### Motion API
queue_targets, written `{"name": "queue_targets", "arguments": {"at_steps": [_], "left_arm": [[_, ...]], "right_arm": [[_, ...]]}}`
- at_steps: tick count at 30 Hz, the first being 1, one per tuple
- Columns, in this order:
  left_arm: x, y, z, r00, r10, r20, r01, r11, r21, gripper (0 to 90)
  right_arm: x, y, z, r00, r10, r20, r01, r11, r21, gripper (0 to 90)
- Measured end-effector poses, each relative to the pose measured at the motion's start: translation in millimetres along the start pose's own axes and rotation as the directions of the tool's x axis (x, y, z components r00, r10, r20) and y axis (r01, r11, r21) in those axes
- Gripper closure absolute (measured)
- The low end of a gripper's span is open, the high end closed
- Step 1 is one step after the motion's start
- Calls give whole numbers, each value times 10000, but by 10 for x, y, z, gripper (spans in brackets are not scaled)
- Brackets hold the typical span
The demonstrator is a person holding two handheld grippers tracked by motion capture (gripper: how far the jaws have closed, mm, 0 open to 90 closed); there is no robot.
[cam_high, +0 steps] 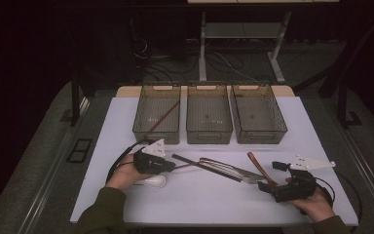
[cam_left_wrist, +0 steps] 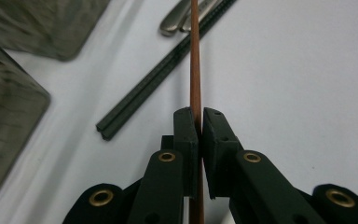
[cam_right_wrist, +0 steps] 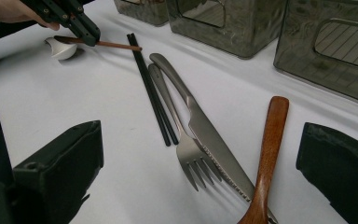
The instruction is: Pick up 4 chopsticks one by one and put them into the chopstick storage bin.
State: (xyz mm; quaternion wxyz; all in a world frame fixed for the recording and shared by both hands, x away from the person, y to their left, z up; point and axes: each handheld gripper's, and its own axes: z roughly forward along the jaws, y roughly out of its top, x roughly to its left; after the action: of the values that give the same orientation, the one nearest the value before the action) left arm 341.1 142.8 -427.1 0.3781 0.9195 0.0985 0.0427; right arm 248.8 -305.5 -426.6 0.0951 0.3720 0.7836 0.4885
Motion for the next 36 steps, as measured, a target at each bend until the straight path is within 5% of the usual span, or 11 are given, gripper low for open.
{"name": "queue_targets", "arguments": {"at_steps": [10, 16, 27, 36], "left_arm": [[42, 67, -115, 9973, -581, -459, 532, 9934, -1012, 840], [62, 96, -204, 9877, -1099, -1116, 927, 9844, -1496, 840], [61, 146, -362, 9658, -1934, -1725, 1471, 9571, -2497, 840], [63, 220, -440, 9641, -2047, -1694, 1477, 9429, -2985, 841]], "right_arm": [[-1, -2, 13, 10000, -9, -29, 9, 10000, 39, 7], [1, -1, 18, 10000, -29, -20, 29, 10000, 45, 7], [8, 0, 5, 10000, -23, -18, 23, 10000, 31, 7], [4, -2, 5, 10000, 4, -2, -4, 10000, 33, 7]]}}
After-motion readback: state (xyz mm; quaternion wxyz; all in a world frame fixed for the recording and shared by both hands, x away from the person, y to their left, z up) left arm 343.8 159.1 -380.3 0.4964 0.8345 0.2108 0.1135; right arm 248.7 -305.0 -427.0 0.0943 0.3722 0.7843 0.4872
